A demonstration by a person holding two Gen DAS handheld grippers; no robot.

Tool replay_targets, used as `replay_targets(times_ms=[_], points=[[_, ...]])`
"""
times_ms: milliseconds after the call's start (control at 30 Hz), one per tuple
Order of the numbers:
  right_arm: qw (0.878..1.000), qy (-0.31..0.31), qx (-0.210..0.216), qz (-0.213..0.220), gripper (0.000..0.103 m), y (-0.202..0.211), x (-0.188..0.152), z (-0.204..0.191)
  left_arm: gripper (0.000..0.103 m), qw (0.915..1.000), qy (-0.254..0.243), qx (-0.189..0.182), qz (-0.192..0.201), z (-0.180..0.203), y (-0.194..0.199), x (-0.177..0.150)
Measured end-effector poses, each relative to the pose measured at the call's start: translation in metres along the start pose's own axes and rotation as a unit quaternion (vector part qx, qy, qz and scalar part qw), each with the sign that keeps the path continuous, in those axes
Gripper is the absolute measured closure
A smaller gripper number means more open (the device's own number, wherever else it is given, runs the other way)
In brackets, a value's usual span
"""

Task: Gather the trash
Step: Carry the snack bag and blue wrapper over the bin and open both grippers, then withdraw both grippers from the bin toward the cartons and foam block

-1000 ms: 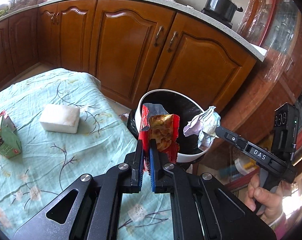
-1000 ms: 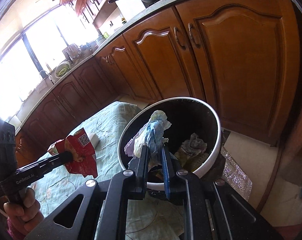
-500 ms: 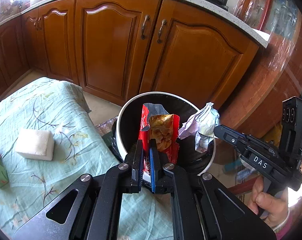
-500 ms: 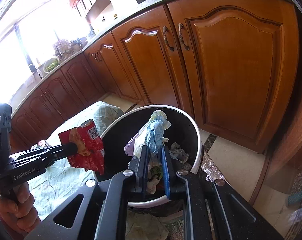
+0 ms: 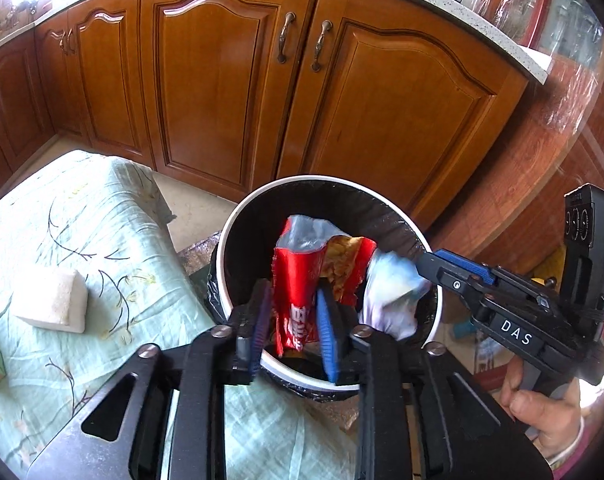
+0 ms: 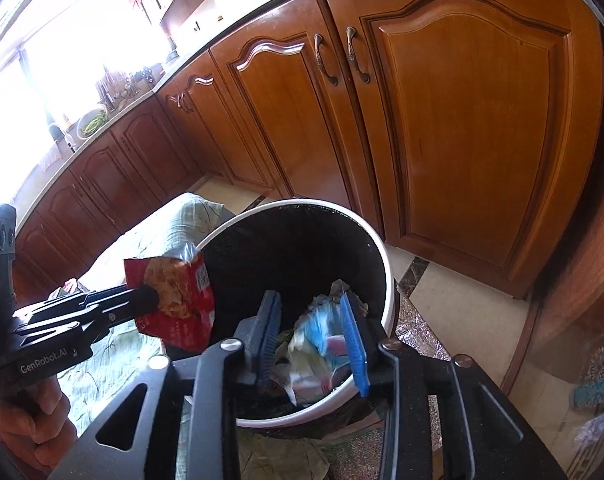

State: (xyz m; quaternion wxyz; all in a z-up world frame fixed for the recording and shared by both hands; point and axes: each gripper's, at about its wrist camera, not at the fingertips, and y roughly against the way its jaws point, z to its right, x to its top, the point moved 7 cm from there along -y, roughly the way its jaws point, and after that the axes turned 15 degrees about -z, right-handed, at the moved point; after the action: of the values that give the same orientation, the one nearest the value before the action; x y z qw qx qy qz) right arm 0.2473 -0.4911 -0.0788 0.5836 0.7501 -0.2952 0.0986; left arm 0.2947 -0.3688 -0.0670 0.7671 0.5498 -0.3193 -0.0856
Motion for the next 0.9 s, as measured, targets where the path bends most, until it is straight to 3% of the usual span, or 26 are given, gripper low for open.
replay_targets(times_ms=[333,433,633,900], points=[[0.999,-0.007,0.033,0.032,0.022,0.016,-0.009,-0.008,0.061,0.9985,0.048,-0.007,0.027,-0.027,0.023,-0.038],[0.998,-0.006,0.044,0.038,0.016,0.018,-0.014,-0.016,0.058,0.9972,0.066,-0.002,0.036,-0.040,0.033,-0.055],[0.997,0.007,0.067,0.039,0.014,0.021,-0.025,-0.045,0.054,0.9927,0.111,0.012,0.046,-0.075,0.051,-0.088],[0.994,0.046,0.102,0.020,0.010,0.013,-0.043,-0.098,0.054,0.9809,0.181,0.031,0.064,-0.132,0.076,-0.133]])
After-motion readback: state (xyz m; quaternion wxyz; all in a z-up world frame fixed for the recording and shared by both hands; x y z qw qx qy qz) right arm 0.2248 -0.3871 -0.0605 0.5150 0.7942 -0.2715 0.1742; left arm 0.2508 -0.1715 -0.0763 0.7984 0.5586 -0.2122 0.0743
